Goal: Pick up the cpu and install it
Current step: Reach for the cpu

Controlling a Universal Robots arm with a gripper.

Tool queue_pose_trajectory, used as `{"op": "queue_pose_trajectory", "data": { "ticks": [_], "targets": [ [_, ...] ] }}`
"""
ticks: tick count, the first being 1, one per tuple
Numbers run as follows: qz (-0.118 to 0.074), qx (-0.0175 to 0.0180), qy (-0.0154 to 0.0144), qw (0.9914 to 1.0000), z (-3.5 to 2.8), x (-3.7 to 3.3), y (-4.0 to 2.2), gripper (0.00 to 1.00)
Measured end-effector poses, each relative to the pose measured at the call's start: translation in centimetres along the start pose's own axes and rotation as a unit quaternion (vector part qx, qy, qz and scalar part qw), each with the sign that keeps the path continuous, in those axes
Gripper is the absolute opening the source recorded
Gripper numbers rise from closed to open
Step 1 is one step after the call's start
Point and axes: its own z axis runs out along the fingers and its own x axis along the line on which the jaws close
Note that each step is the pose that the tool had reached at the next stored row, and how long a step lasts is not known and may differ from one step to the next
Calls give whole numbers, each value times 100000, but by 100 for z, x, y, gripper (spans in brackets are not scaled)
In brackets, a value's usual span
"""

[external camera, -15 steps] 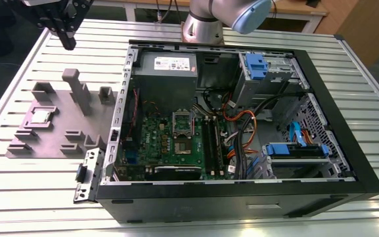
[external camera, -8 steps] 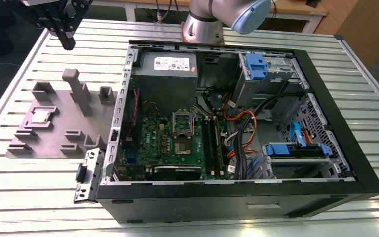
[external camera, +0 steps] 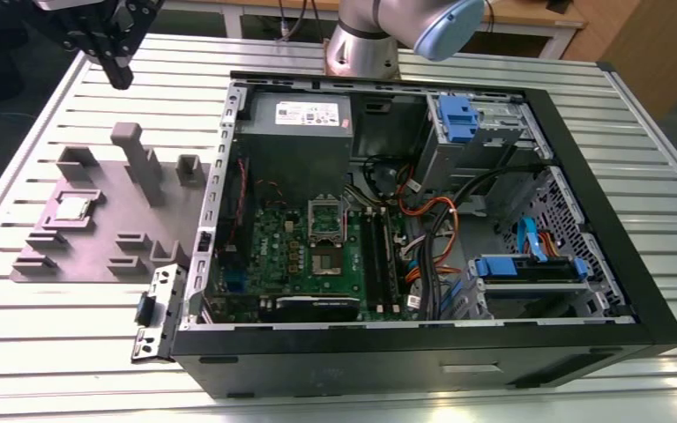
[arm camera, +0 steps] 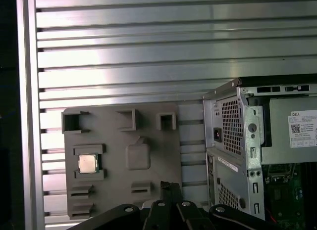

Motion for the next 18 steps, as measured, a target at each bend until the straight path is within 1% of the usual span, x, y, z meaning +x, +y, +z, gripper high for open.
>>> {"op": "queue_pose_trajectory", "data": {
  "ticks": [12, 14, 18],
  "targets": [
    [0, -1, 0, 100000, -1, 33, -2, 11],
    [-2, 5, 2, 100000, -2, 52, -4, 11],
    [0, 2, 0, 100000, -2, 56, -4, 11]
  ]
}}
